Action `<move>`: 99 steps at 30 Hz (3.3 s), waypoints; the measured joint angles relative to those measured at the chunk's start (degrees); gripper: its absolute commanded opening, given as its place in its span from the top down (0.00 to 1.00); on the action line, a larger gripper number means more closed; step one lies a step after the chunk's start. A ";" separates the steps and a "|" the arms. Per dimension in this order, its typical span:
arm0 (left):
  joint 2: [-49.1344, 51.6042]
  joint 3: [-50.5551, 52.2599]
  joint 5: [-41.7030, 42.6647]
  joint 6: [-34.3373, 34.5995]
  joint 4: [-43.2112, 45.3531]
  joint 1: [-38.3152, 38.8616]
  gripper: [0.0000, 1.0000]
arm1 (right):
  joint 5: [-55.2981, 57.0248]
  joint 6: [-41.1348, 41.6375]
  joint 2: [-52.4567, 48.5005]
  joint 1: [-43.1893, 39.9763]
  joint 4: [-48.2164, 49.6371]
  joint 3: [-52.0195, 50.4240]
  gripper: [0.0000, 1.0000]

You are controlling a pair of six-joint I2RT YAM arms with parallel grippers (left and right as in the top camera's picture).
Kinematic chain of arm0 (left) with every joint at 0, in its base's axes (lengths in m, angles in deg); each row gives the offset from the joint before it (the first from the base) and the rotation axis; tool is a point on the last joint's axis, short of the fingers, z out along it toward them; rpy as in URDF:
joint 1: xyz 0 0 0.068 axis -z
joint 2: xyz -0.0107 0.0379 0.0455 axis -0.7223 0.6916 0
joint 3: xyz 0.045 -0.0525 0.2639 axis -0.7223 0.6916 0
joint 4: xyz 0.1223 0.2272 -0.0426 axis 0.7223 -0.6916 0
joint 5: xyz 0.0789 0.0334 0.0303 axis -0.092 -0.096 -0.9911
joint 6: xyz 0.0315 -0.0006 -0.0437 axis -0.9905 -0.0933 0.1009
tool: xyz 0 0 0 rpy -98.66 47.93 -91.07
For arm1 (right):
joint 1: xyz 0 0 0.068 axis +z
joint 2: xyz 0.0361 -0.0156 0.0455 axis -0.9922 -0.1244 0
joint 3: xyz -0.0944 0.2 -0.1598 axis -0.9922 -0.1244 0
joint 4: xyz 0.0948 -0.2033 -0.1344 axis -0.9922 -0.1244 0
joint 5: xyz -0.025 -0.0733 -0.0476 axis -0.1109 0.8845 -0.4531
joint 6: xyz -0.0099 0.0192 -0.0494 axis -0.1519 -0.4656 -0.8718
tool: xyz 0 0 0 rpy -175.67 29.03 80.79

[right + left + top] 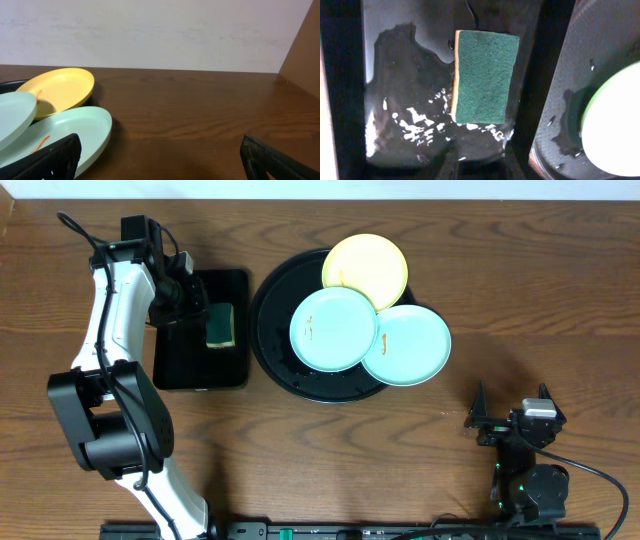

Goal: Clean dirty plates on tray and stack at the side
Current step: 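Lift the sponge with the left gripper and hold it above the tray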

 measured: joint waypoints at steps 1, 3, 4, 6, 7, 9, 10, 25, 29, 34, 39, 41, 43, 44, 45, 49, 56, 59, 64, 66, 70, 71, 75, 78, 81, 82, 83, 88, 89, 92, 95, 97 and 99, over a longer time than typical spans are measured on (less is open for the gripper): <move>0.00 0.02 0.07 0.26 0.00 0.00 0.44 | 0.00 0.00 0.00 0.00 0.00 0.00 0.01; 0.00 0.09 0.07 0.04 -0.04 0.02 0.36 | 0.00 0.00 0.00 0.00 0.00 0.00 0.01; 0.00 0.24 0.07 0.20 0.00 0.09 0.33 | 0.00 0.00 0.00 0.00 0.00 0.00 0.01; 0.00 0.72 0.07 0.17 0.11 0.33 0.25 | 0.00 0.00 0.00 0.00 0.00 0.00 0.01; 0.00 1.01 0.04 0.28 0.26 0.50 0.18 | 0.00 -0.02 0.00 0.00 0.00 0.00 0.01; 0.00 1.79 0.04 0.04 0.98 1.22 0.03 | 0.00 -0.02 0.00 0.00 0.00 0.00 0.01; 0.00 2.12 0.07 0.17 1.38 1.66 0.03 | 0.00 -0.02 0.00 0.00 0.00 0.00 0.01; 0.00 7.67 -6.93 0.72 11.69 5.88 0.23 | 0.00 0.00 0.00 0.00 0.00 0.00 0.01; 0.02 8.63 -7.93 0.70 14.01 5.88 0.23 | 0.00 0.00 0.00 0.00 0.00 0.00 0.01; 0.48 10.03 -8.22 0.70 16.48 5.88 0.23 | 0.00 0.00 0.00 0.00 0.00 0.00 0.01; 2.29 11.15 -8.59 0.70 17.77 5.88 0.23 | 0.00 0.00 0.00 0.00 0.00 0.00 0.01; 3.13 11.52 -8.72 0.70 18.29 5.88 0.23 | -0.02 0.00 0.00 0.00 0.00 0.00 0.01; 3.61 12.09 -8.83 0.72 19.04 5.88 0.23 | 0.00 -0.02 0.00 0.00 0.00 0.00 0.01; 3.78 12.35 -8.83 0.70 19.28 5.88 0.23 | 0.00 -0.02 0.00 0.00 0.00 0.00 0.01; 3.91 12.59 -8.85 0.70 19.54 5.88 0.23 | 0.00 0.00 0.00 0.00 0.00 0.00 0.01; 4.61 13.00 -8.85 0.70 19.78 5.88 0.23 | 0.00 -0.02 0.00 0.00 0.00 0.00 0.01; 5.90 12.98 -9.11 0.85 20.72 5.90 0.35 | 0.00 0.00 0.00 0.00 0.00 0.00 0.01; 5.90 12.98 -9.25 0.85 20.90 5.90 0.56 | -0.02 0.00 0.00 0.00 0.00 0.00 0.01; 5.68 12.90 -9.14 0.83 20.87 5.90 0.92 | 0.00 0.00 0.00 0.00 0.00 0.00 0.01; 5.25 12.90 -9.20 0.90 20.65 5.88 0.92 | 0.00 -0.02 0.00 0.00 0.00 0.00 0.01; 2.34 12.90 -9.22 0.92 17.68 5.90 0.92 | 0.00 0.00 0.00 0.00 0.00 0.00 0.01; 0.52 12.90 -9.27 0.92 16.15 5.88 0.92 | 0.00 -0.02 0.00 0.00 0.00 0.00 0.01; -6.10 12.87 -10.27 0.92 12.15 5.88 0.92 | 0.00 -0.02 0.00 0.00 0.00 0.00 0.01; -9.84 12.66 -10.82 0.92 9.60 5.88 0.92 | 0.00 0.00 0.00 0.00 0.00 0.00 0.01; -10.95 12.59 -10.99 0.92 6.36 5.88 0.92 | 0.00 -0.02 0.00 0.00 0.00 0.00 0.01; -10.91 12.59 -11.02 0.90 5.29 5.88 0.92 | 0.00 -0.02 0.00 0.00 0.00 0.00 0.01; -10.80 12.59 -11.04 0.92 4.63 5.88 0.92 | 0.00 0.00 0.00 0.00 0.00 0.00 0.01; -10.71 12.63 -11.19 0.96 4.35 5.88 0.92 | 0.00 0.00 0.00 0.00 0.00 0.00 0.01; -10.71 12.70 -11.19 1.14 4.37 5.88 0.92 | 0.00 0.00 0.00 0.00 0.00 0.00 0.01; -10.71 12.79 -11.19 1.38 4.35 5.88 0.92 | 0.00 0.00 0.00 0.00 0.00 0.00 0.01; -10.71 12.79 -11.19 1.42 3.82 5.88 0.92 | 0.00 0.00 0.00 0.00 0.00 0.00 0.01; -10.71 12.81 -11.17 1.57 2.86 5.88 0.92 | 0.00 0.00 0.00 0.00 0.00 0.00 0.01; -10.71 12.83 -11.13 1.60 2.34 5.88 0.92 | 0.00 -0.02 0.00 0.00 0.00 0.00 0.01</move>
